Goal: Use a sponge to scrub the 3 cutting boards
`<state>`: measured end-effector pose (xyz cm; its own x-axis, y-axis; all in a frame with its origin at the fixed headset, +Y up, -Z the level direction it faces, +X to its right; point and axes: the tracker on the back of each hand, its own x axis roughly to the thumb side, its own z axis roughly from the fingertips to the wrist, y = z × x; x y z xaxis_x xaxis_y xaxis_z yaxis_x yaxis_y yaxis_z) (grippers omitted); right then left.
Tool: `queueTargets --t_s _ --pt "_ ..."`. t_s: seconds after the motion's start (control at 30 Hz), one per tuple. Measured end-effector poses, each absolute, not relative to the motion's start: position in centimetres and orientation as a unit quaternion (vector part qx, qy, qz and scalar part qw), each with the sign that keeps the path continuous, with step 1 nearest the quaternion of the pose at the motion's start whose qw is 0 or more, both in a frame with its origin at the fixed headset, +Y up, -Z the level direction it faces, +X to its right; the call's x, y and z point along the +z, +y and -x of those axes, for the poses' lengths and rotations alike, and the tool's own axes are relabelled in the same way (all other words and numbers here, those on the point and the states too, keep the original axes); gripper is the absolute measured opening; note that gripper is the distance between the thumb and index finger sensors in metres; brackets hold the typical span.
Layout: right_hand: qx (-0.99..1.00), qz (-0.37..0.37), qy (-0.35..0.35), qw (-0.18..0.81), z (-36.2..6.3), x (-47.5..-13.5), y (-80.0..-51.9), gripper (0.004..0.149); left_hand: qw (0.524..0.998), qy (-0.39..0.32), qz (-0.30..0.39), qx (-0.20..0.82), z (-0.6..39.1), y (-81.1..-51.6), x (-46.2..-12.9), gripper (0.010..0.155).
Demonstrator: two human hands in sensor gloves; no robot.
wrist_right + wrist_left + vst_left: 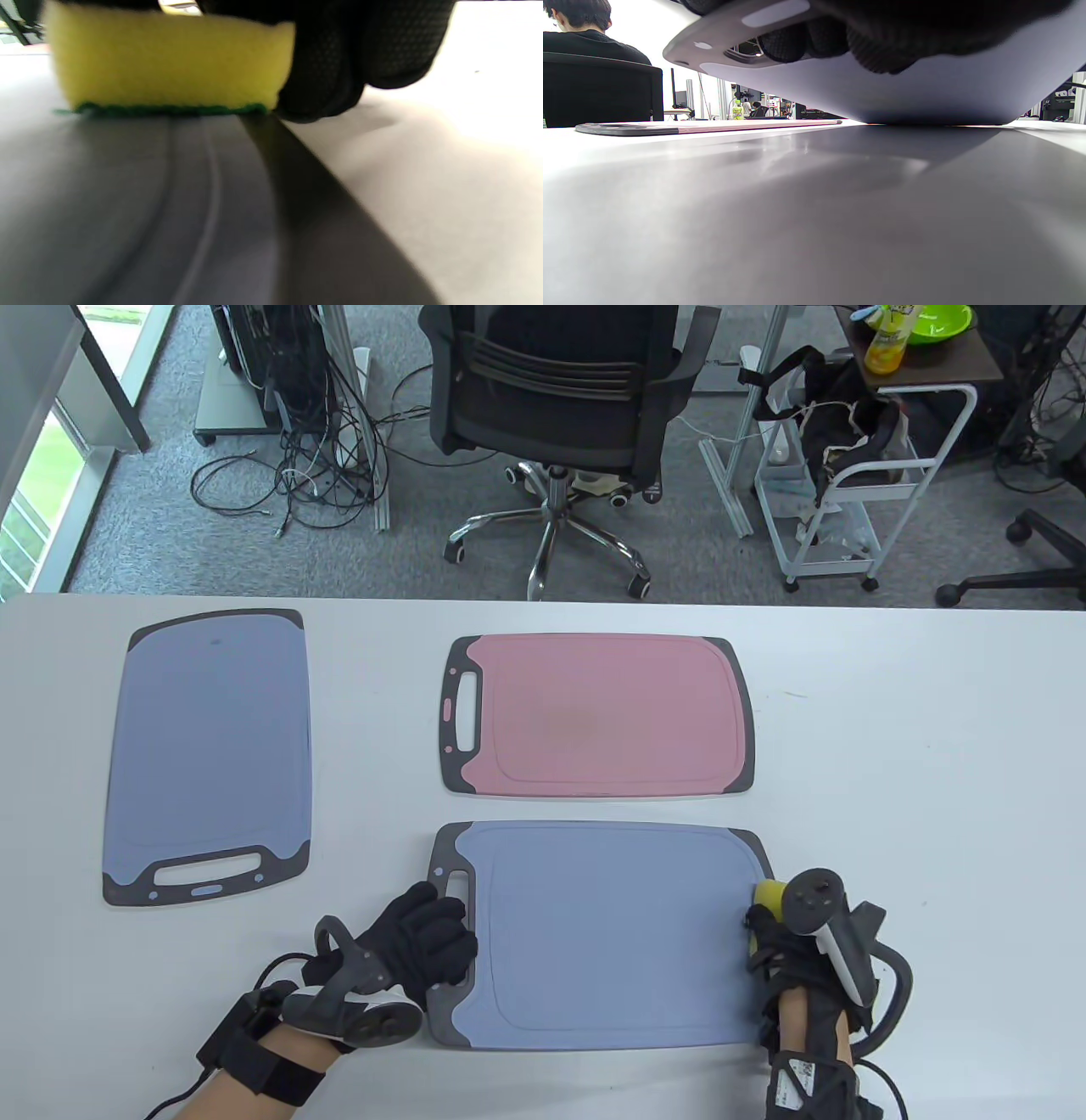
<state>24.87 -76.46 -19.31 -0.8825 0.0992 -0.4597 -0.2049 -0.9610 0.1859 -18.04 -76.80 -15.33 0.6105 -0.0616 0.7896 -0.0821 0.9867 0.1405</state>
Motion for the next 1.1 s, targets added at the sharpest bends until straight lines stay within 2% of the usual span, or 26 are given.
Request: queueTargets --t_s 0.07,0.1,0.17,0.2,0.3,0.37,0.4,0.47,0.53,0.67,0.77,0.83,0.9,0.93,1.0,1.07,1.1 --pt "0.977 0.179 0.114 -0.021 -22.0 -20.0 -75.6 0.073 0.894 -0.441 -0.081 0.006 18.0 -76.8 -15.4 0.047" --pt "0.986 0.108 0.126 -0.02 -19.6 -20.3 -75.2 0.073 0.894 -0.441 -0.08 0.005 18.0 -76.8 -15.3 0.048" --pt "0.993 0.043 0.109 0.023 -15.0 -20.1 -74.6 0.073 0.894 -0.441 -0.079 0.005 18.0 -76.8 -15.4 0.048" --pt "0.994 -0.029 0.1 0.041 -11.6 -19.6 -74.2 0.073 0.894 -0.441 -0.08 0.005 18.0 -76.8 -15.4 0.048" --pt "0.977 -0.206 0.058 0.021 -3.1 -16.7 -73.4 0.074 0.894 -0.442 -0.079 0.004 18.0 -76.8 -15.4 0.048" --pt "0.962 -0.273 0.029 -0.001 0.1 -14.9 -73.0 0.074 0.894 -0.442 -0.079 0.003 18.0 -76.8 -15.4 0.047" --pt "0.964 -0.264 0.011 -0.024 0.9 -14.4 -72.9 0.074 0.894 -0.442 -0.08 0.003 18.0 -76.8 -15.4 0.047" --pt "0.963 -0.263 0.025 -0.053 0.1 -14.8 -73.0 0.074 0.894 -0.442 -0.08 0.003 18.0 -76.8 -15.4 0.047" --pt "0.975 -0.219 0.028 0.011 -2.5 -15.7 -73.6 0.073 0.893 -0.443 -0.077 0.002 17.9 -76.8 -15.4 0.047" --pt "0.997 -0.053 0.059 -0.023 -11.8 -18.0 -74.9 0.073 0.893 -0.445 -0.076 0.002 17.9 -76.8 -15.4 0.048" --pt "0.994 0.082 0.075 -0.018 -19.4 -18.2 -76.0 0.072 0.892 -0.445 -0.077 0.002 17.9 -76.8 -15.4 0.048" --pt "0.979 0.182 0.096 -0.005 -24.2 -17.6 -76.7 0.073 0.892 -0.445 -0.077 0.004 17.9 -76.8 -15.4 0.048" --pt "0.964 0.231 0.118 0.061 -26.7 -16.7 -77.3 0.073 0.892 -0.444 -0.08 0.005 17.9 -76.8 -15.3 0.047" --pt "0.966 0.222 0.107 0.083 -26.5 -16.7 -77.2 0.073 0.892 -0.444 -0.08 0.006 17.9 -76.8 -15.4 0.047" --pt "0.976 0.193 0.089 0.042 -24.5 -17.0 -77.0 0.073 0.893 -0.443 -0.079 0.005 17.9 -76.9 -15.4 0.047" --pt "0.99 0.108 0.075 -0.046 -20.4 -17.4 -76.2 0.073 0.893 -0.443 -0.078 0.005 17.9 -76.9 -15.4 0.047" --pt "0.996 0.043 0.077 -0.022 -17.8 -17.5 -75.9 0.073 0.893 -0.443 -0.079 0.004 17.9 -76.9 -15.4 0.048"
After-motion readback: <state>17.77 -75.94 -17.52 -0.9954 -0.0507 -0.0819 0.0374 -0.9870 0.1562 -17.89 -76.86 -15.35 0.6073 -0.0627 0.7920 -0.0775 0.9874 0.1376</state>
